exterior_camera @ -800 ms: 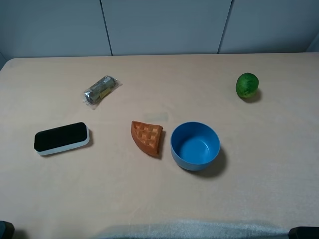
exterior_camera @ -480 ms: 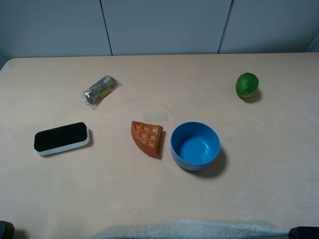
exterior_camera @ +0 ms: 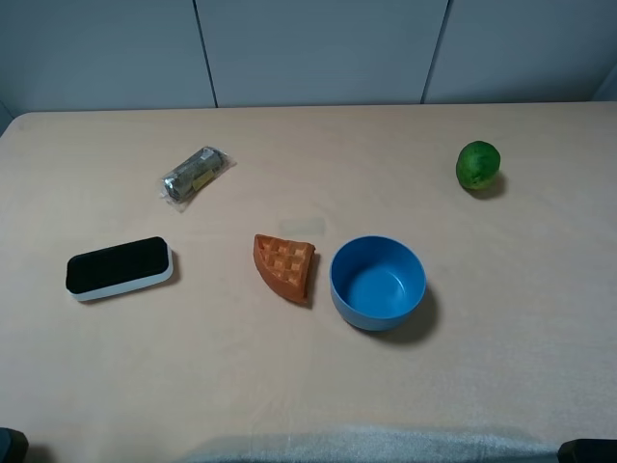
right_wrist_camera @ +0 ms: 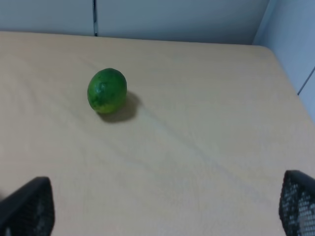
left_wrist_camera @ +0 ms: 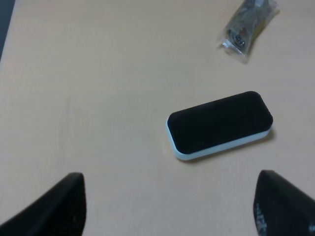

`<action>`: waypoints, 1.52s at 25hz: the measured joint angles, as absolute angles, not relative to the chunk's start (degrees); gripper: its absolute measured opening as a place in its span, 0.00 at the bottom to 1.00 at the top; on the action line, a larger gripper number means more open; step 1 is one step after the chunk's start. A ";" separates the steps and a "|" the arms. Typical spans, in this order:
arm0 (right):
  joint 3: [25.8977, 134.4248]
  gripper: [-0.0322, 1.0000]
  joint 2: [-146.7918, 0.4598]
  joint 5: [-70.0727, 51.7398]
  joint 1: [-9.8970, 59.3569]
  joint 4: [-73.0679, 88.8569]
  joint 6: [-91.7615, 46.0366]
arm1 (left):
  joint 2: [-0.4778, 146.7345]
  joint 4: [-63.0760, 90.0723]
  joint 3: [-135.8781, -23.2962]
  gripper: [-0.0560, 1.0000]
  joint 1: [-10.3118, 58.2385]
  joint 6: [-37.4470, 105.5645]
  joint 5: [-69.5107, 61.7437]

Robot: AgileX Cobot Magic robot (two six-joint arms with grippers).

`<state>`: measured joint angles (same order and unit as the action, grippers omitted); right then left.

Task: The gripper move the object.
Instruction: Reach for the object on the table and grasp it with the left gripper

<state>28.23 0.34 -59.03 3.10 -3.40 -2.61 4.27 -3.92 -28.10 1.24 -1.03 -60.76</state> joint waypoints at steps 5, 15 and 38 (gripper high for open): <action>28.23 0.70 0.34 -59.03 3.10 -3.40 -2.61 | 4.27 -3.92 -28.10 0.78 1.24 -1.03 -60.76; 28.23 0.70 0.34 -59.03 3.10 -3.40 -2.61 | 4.27 -3.92 -28.10 0.78 1.24 -1.03 -60.76; 28.23 0.70 0.34 -59.03 3.10 -3.40 -2.61 | 15.92 -3.92 -32.63 0.78 1.24 -1.03 -59.91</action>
